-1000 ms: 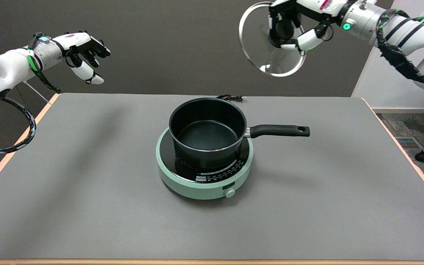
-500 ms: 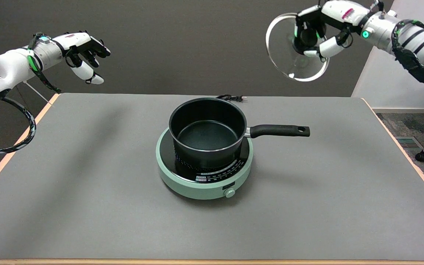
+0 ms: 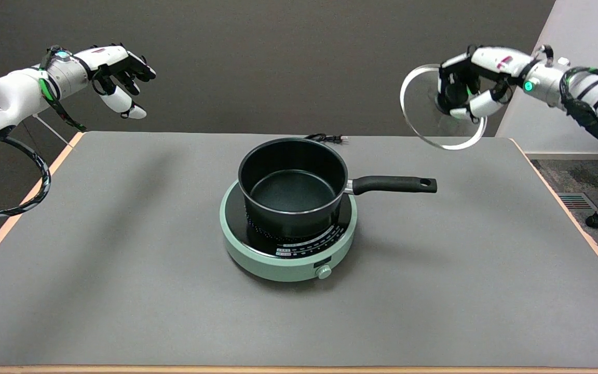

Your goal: Place the pot lid onto the table.

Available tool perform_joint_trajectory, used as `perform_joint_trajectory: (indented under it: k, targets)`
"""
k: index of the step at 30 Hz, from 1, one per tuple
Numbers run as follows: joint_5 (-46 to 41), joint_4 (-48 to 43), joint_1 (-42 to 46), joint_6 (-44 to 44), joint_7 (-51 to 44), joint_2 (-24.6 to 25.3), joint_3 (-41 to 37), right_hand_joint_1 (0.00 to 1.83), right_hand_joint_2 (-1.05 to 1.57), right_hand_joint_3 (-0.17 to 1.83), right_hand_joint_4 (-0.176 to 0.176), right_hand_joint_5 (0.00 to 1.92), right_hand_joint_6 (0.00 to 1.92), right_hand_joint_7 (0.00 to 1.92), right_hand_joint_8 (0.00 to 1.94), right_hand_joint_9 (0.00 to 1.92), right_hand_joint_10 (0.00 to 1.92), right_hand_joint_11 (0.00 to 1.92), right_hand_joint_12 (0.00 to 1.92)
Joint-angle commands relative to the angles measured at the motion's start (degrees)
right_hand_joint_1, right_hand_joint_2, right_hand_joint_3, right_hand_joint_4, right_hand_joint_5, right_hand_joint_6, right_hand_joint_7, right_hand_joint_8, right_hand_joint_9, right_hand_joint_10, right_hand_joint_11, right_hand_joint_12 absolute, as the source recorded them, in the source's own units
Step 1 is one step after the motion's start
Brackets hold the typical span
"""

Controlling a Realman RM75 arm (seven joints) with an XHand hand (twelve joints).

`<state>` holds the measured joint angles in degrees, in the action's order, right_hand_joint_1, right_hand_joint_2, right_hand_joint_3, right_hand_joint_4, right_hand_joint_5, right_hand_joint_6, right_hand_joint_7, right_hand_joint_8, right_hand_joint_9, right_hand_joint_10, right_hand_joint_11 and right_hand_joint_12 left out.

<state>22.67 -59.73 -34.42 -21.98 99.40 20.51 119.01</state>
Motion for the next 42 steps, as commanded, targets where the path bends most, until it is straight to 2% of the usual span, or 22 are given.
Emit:
perform_joint_trajectory:
  k: [1,11,21,42]
  targets:
    - [-3.2,3.2,9.1,-7.3,0.0,-4.1,0.4,1.37,0.77,0.76,0.176,0.66,1.34,0.93,1.32,0.84,1.67,0.69,1.44]
    - [-3.6,3.3,10.4,-10.6,0.1,-5.2,-1.0,1.37,0.76,0.77,0.176,0.66,1.34,0.93,1.33,0.83,1.67,0.68,1.48]
    - [-4.0,4.2,18.3,-12.0,0.3,-5.6,-1.0,1.37,0.76,0.77,0.176,0.66,1.35,0.93,1.33,0.83,1.67,0.68,1.49]
    - [-3.5,5.9,21.7,-13.0,1.0,-5.2,-0.4,1.37,0.76,0.77,0.176,0.66,1.35,0.93,1.33,0.83,1.68,0.68,1.5]
